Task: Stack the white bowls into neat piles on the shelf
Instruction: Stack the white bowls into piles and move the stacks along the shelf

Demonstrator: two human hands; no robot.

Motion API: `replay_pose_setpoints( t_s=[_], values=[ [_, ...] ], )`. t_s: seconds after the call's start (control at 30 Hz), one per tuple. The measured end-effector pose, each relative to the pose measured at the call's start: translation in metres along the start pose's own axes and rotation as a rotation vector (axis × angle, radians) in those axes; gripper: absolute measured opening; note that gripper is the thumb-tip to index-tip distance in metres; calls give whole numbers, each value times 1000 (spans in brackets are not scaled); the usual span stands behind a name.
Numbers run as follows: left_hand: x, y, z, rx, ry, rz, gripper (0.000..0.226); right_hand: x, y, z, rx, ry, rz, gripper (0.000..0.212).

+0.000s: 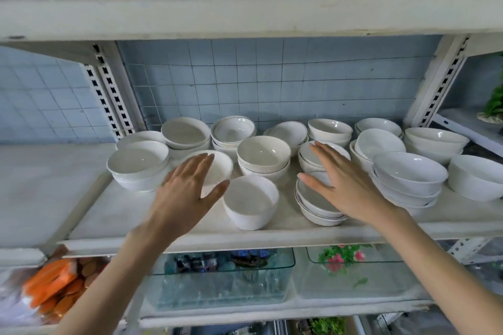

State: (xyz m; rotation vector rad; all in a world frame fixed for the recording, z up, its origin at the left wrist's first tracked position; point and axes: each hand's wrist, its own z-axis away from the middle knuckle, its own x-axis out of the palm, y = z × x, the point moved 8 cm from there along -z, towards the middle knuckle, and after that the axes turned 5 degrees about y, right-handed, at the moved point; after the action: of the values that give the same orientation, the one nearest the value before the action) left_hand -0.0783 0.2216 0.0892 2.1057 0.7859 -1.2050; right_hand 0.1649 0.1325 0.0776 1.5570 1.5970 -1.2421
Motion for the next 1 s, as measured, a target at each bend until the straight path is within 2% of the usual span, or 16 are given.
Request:
replay_pose_setpoints(
  t_s=[0.1,0.2,0.27,0.37,0.5,0.7,0.87,0.93,1.0],
  values=[
    [-2,-23,-17,5,-26,-35,93,7,-11,-23,10,-36,-81,82],
    [6,-43,-39,-6,-64,-34,77,16,-17,-46,54,-105,-131,73],
    [16,-53,-57,-2,-98,-37,69,21,-19,-66,47,-130,-141,78],
    [27,-59,-83,9,-126,-22,79,34,-21,-96,17,-183,-177,90],
    [46,-61,-119,38,-163,-28,65,50,-24,-136,-2,-259,-204,94],
    [71,-56,-153,125,-259,14,65,77,-38,-183,-110,-308,-168,69],
    [91,-57,-168,118,-301,68,62,109,-25,-205,48,-366,-225,72],
    [100,-58,-175,116,-295,105,61,119,-19,-212,113,-347,-249,61],
    [108,-62,-181,82,-288,110,56,127,-14,-218,191,-313,-310,41]
  ],
)
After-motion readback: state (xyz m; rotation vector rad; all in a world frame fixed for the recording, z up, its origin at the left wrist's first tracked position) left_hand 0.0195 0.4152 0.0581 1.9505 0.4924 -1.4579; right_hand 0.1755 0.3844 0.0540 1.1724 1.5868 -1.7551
